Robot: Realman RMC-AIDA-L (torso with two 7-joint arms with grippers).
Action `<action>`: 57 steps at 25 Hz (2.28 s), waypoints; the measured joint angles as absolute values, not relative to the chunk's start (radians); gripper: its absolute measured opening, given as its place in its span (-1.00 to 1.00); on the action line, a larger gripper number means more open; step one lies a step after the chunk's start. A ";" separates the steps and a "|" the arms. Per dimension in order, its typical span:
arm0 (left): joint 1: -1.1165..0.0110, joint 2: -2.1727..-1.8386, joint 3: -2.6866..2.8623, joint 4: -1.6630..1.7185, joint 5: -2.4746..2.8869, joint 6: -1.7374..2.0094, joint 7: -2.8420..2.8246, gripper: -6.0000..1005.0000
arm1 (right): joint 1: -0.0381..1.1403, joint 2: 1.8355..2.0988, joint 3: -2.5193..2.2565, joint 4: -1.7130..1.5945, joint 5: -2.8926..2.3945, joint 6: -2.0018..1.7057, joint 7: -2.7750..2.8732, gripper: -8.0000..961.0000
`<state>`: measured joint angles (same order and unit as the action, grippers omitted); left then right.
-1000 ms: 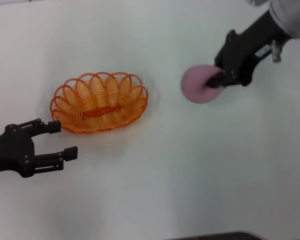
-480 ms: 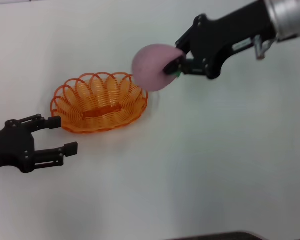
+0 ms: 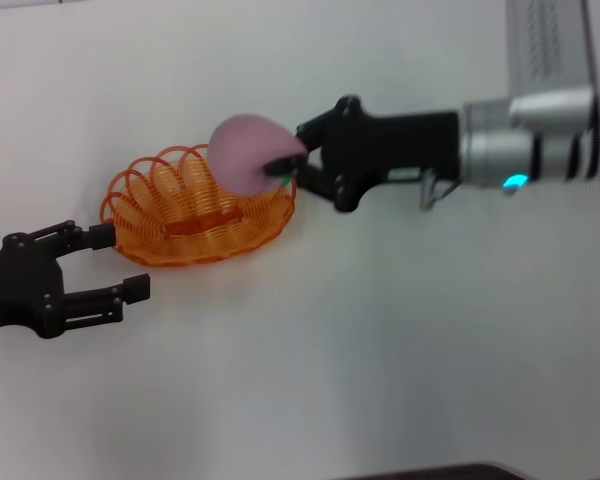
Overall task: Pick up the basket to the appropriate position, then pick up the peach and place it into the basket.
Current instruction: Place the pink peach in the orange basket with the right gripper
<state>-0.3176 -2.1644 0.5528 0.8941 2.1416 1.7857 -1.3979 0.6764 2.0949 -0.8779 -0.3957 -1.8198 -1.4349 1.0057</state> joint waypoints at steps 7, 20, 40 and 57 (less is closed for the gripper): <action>-0.320 -2.164 0.554 0.881 2.141 1.785 -1.397 0.72 | 0.722 2.110 -0.875 -0.158 -1.720 -1.293 0.802 -0.86; -0.317 -2.164 0.555 0.876 2.141 1.757 -1.396 0.72 | 0.790 2.116 -0.872 -0.027 -1.691 -1.214 0.731 -0.72; -0.313 -2.164 0.554 0.864 2.141 1.750 -1.385 0.72 | 0.791 2.114 -0.868 -0.021 -1.690 -1.249 0.736 0.57; -0.314 -2.164 0.552 0.871 2.141 1.756 -1.385 0.72 | 0.646 2.086 -0.926 -0.423 -1.740 -1.504 1.166 0.95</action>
<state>-0.3141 -2.1644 0.5522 0.8712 2.1414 1.7559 -1.3851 0.6460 2.0862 -0.9256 -0.4234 -1.7396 -1.5044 1.1656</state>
